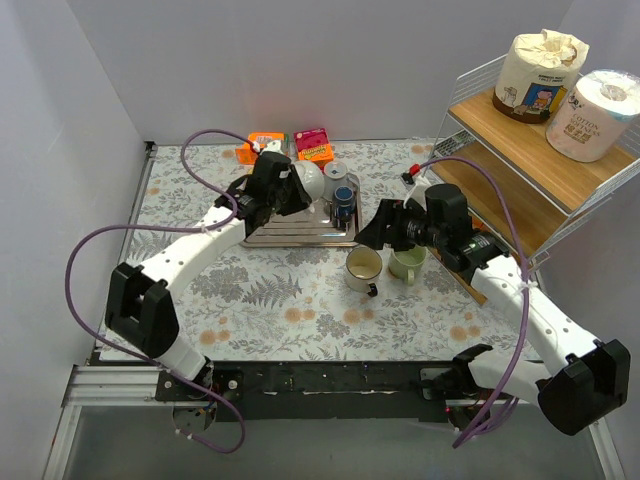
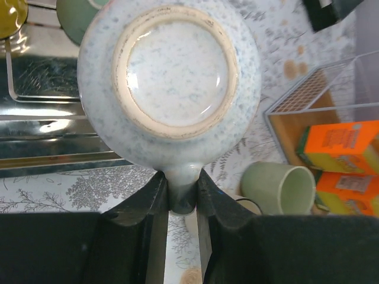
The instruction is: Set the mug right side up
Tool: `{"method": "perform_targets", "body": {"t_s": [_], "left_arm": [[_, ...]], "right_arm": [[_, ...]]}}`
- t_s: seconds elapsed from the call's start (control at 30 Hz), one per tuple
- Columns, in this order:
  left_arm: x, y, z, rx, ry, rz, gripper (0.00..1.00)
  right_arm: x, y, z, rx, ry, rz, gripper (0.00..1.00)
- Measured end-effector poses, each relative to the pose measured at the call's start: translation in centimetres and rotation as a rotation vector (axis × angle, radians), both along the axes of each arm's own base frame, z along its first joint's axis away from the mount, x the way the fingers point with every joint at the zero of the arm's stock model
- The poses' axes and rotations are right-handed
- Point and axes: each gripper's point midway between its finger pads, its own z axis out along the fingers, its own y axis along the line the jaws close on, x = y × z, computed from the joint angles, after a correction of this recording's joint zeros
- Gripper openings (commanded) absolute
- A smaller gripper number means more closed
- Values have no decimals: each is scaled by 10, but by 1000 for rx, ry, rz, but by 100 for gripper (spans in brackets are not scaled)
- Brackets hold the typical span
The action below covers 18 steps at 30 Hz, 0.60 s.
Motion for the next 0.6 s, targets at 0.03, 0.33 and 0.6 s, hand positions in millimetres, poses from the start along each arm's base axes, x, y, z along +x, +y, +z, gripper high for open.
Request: {"method": "perform_targets", "body": {"t_s": [0.03,0.33,0.6], "left_arm": [[0,2,11,-28,-16,-1,0],[-26,-14,124,-297,-238,-136,0],[-55,-30,184,-469,-350,-284,0]], "right_arm": [[0,4,4,25,-8,15,80],[1,42,47,319,-66,124,82],[11,65,90,503,-132,212,84]]}}
